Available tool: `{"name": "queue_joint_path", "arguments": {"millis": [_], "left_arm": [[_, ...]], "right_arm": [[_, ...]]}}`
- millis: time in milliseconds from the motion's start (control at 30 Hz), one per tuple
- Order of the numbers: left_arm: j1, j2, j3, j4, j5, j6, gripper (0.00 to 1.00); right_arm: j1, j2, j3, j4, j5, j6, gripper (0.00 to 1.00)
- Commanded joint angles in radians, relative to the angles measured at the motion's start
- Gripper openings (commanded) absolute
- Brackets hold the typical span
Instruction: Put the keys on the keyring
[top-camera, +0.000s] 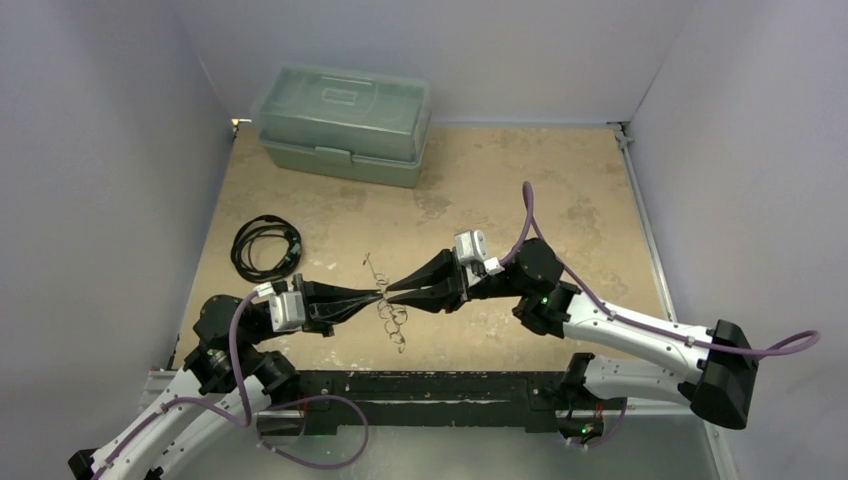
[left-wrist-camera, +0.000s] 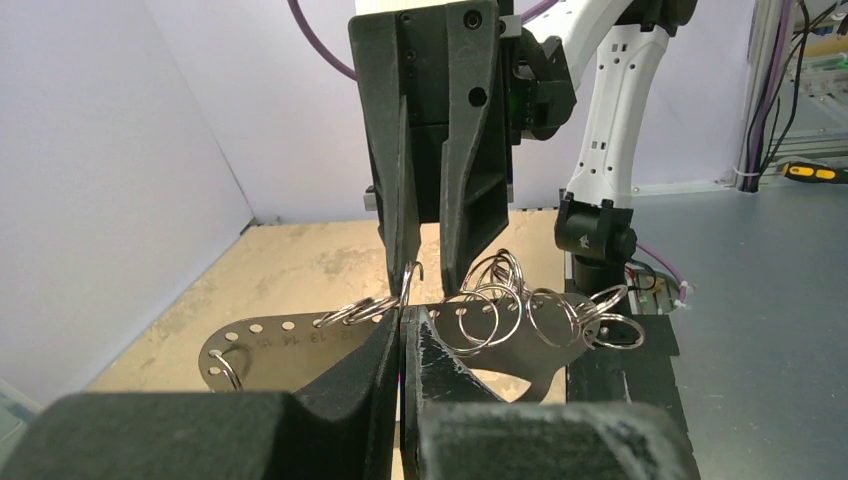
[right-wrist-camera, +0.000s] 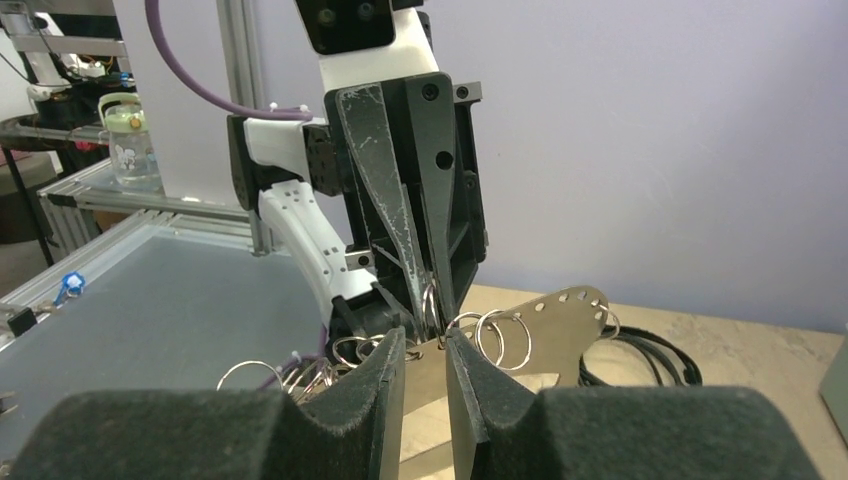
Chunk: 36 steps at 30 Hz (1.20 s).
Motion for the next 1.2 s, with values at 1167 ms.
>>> {"name": "queue_joint_path", "arguments": {"millis": [1167], "left_arm": [[0.007,0.079,0.227,-0.366,-0.130,0.191,0.21]], "right_arm": [[0.008,-0.033,0.238,-0.580,0.174,-0.269,0.00]]}}
